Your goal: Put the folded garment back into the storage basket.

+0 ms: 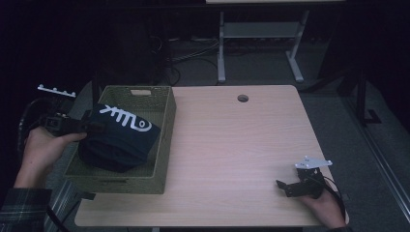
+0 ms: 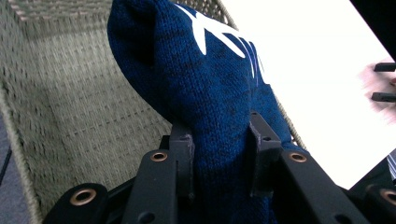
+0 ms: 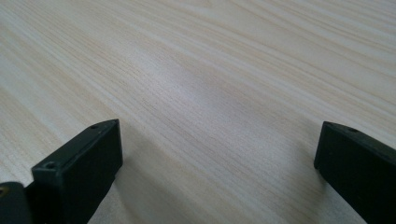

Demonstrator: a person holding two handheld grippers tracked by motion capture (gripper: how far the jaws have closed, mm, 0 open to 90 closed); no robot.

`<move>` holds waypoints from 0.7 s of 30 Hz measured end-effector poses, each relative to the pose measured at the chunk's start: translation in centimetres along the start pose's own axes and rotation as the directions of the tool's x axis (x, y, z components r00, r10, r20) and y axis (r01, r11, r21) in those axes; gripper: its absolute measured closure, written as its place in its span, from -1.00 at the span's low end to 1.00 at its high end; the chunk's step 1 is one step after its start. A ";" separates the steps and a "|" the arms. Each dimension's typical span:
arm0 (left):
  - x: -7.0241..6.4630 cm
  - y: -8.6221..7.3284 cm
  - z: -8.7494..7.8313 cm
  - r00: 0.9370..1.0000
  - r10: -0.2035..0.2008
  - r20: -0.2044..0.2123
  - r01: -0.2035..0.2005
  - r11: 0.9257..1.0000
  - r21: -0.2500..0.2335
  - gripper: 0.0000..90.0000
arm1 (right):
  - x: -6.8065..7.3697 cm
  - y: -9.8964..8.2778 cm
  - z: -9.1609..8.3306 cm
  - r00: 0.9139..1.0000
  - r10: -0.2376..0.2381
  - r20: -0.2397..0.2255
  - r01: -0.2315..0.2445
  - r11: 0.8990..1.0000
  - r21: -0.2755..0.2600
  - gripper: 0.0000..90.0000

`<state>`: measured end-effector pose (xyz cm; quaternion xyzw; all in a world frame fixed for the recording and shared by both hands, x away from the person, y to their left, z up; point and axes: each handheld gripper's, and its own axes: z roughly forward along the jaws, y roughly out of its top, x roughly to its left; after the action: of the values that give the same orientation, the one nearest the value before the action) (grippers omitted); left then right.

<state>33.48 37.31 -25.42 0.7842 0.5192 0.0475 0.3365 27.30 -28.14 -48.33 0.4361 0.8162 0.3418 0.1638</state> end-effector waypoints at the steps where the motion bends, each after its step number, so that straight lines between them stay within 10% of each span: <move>1: 0.0 -0.1 0.1 1.000 -0.005 0.000 0.005 1.000 -0.001 0.53 | 0.0 0.0 0.0 1.000 -0.001 0.001 0.001 1.000 0.001 -0.99; 21: 1.5 -1.2 4.2 0.999 -0.035 0.004 0.035 0.996 0.079 0.53 | 0.0 0.0 0.0 1.000 -0.002 0.001 0.002 1.000 0.001 -0.99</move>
<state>35.00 36.86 -29.72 0.7877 0.5334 0.0189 0.3076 27.32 -28.15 -48.33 0.4356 0.8166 0.3411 0.1643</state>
